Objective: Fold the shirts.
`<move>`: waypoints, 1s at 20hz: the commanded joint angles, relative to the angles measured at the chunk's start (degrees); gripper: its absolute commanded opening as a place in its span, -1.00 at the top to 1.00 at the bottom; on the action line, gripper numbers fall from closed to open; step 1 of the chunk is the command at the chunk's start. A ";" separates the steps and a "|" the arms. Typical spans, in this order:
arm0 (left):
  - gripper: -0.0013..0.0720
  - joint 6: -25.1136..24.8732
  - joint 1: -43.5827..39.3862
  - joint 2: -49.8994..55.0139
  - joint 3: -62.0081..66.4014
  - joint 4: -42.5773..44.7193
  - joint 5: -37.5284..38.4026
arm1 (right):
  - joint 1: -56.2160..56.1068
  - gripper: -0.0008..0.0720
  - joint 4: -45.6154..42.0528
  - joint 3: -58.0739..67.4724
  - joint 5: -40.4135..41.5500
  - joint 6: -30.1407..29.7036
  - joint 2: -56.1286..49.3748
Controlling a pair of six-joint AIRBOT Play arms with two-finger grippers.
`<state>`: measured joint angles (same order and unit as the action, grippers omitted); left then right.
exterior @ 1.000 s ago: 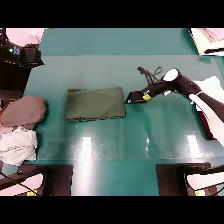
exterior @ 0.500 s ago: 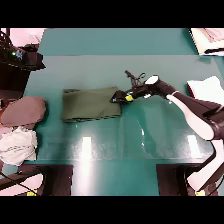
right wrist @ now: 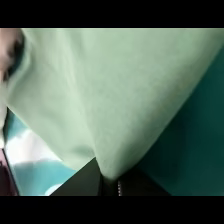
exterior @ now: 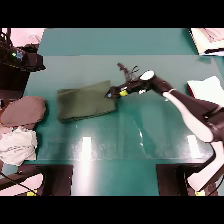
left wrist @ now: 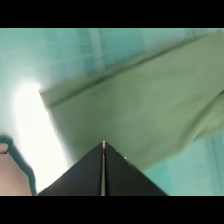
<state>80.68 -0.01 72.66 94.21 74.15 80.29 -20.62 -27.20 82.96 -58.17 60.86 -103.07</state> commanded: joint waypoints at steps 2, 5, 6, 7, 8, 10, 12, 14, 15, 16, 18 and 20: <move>0.89 -0.07 0.00 0.00 -0.02 -2.89 1.07 | 13.68 0.93 -5.25 -9.94 0.33 -0.28 13.11; 0.90 -0.07 -0.02 0.00 -0.20 -8.11 -1.33 | 28.98 0.93 -6.01 -16.46 0.90 -0.28 22.29; 0.89 -0.04 -0.02 0.02 -0.22 -9.79 -2.36 | 34.12 0.93 -6.03 -17.64 1.22 -0.31 24.55; 0.89 0.04 -0.02 0.02 -0.31 -10.99 -3.39 | 38.66 0.93 -6.05 -18.25 1.25 -0.33 26.29; 0.90 0.39 -0.35 0.02 -0.33 -11.63 -4.37 | 43.39 0.93 -6.08 -18.43 1.27 -0.39 27.69; 0.89 0.37 -1.84 0.02 -0.33 -11.56 -5.42 | 51.10 0.93 -6.01 -18.43 1.97 -0.59 29.27; 0.90 0.35 -3.96 0.09 -0.33 -11.50 -6.14 | 56.96 0.93 -5.95 -18.40 3.21 -0.59 29.68; 0.89 0.35 -5.88 0.26 -0.35 -11.28 -6.91 | 60.63 0.93 -5.88 -18.40 4.81 -0.61 29.59; 0.90 0.35 -6.64 0.42 -0.37 -11.30 -7.19 | 61.86 0.93 -5.79 -18.36 5.68 -0.74 29.57; 0.90 0.35 -7.26 0.50 -0.48 -11.19 -7.37 | 62.66 0.93 -5.90 -17.84 6.19 -1.03 29.40; 0.89 0.37 -7.52 0.87 -0.50 -11.43 -7.19 | 63.95 0.93 -5.81 -14.47 4.33 -1.01 28.24; 0.90 0.35 -7.52 1.16 -0.48 -11.19 -6.97 | 64.43 0.93 -5.86 -9.14 0.83 -1.01 27.39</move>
<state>80.97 -6.85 73.47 93.73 62.94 73.54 41.71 -33.10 69.17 -54.48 59.92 -74.87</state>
